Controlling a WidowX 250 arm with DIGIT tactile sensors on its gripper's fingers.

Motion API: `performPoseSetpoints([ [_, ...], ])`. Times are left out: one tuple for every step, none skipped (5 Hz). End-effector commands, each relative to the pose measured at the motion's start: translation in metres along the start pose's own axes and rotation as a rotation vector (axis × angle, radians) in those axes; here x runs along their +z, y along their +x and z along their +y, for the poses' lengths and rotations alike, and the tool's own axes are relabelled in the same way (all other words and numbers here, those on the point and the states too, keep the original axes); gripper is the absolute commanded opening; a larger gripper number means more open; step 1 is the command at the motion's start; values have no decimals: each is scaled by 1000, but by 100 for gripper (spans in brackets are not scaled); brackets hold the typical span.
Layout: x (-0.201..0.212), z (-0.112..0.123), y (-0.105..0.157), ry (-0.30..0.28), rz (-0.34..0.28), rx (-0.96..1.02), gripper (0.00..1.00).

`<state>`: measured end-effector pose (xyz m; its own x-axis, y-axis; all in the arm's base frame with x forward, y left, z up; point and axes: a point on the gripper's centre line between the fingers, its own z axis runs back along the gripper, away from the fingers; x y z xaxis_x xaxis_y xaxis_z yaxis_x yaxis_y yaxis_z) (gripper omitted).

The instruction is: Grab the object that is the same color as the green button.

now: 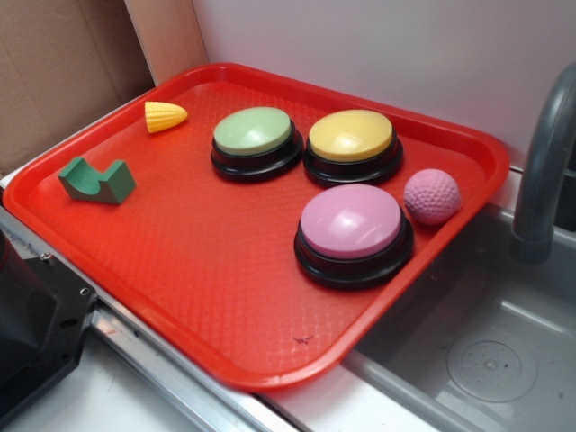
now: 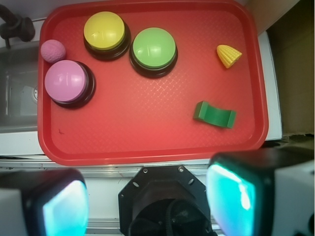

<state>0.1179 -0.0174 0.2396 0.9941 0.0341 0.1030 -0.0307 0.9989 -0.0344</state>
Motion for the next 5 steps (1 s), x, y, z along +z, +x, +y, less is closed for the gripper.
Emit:
performPoseSetpoints([
  [0,0,0,0,0,0,100],
  [-41,47,24,84,92,-42,100],
  [-66,87,39,42,63,-187,100],
  [-100,119,42,6,65,-354,100],
  [-148,123,42,-85,116,-595,100],
])
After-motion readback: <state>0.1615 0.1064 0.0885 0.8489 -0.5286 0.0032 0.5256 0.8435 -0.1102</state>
